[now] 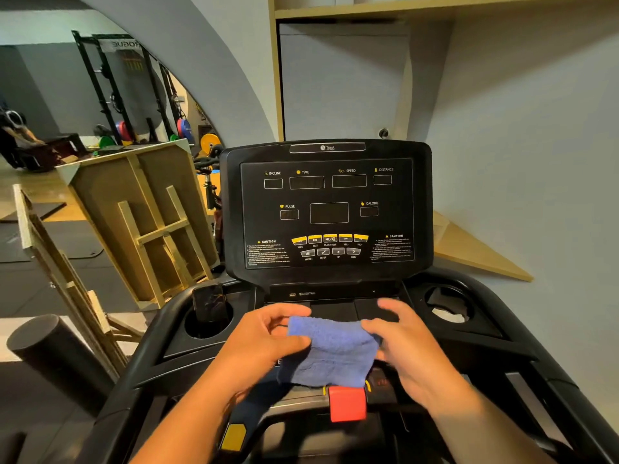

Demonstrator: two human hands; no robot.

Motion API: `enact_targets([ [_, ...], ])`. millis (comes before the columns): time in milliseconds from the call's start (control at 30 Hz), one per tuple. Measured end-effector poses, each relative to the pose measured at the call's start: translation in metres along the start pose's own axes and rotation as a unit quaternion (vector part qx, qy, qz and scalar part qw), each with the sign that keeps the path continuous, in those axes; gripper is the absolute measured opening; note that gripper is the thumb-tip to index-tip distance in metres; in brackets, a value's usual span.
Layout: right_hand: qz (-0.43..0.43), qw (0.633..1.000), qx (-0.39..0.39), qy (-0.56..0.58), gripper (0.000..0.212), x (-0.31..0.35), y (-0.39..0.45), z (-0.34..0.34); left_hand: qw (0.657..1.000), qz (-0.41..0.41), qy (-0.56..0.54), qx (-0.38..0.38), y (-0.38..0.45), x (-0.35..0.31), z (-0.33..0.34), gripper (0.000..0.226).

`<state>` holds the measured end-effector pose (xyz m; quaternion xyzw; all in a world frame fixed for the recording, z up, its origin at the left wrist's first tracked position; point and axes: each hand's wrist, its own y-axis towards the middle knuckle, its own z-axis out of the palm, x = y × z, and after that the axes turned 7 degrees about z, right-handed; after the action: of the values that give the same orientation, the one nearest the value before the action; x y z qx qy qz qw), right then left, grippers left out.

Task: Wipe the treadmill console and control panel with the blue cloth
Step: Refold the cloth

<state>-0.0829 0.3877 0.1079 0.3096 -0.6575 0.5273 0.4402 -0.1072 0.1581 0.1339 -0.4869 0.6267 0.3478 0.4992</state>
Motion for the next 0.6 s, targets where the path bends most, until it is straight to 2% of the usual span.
enact_targets([
  [67,-0.084,0.993,0.027,-0.074,0.037,0.011,-0.011,-0.006,0.998,0.034,0.054,0.005,0.001,-0.004,-0.005,0.045],
  [167,-0.163,0.970,0.060,-0.171,0.041,0.024,-0.021,-0.014,0.987,0.092,0.130,-0.028,0.005,-0.008,-0.009,0.049],
  [233,-0.208,0.943,0.022,-0.260,0.040,0.030,-0.025,-0.016,0.970,0.137,0.191,-0.065,0.006,-0.011,-0.009,0.046],
  [333,-0.289,0.886,-0.034,-0.361,0.020,0.027,-0.021,-0.016,0.927,0.210,0.300,-0.086,0.007,-0.013,-0.008,0.032],
  [400,-0.303,0.870,-0.043,-0.385,0.013,0.023,-0.017,-0.015,0.908,0.227,0.346,-0.071,0.008,-0.010,-0.008,0.020],
  [500,-0.285,0.878,-0.015,-0.385,0.012,0.025,-0.015,-0.022,0.901,0.239,0.361,-0.035,0.006,-0.004,-0.013,0.007],
  [600,-0.236,0.896,0.095,-0.365,0.003,0.045,-0.026,-0.033,0.944,0.222,0.244,0.014,0.002,-0.020,-0.022,0.003],
])
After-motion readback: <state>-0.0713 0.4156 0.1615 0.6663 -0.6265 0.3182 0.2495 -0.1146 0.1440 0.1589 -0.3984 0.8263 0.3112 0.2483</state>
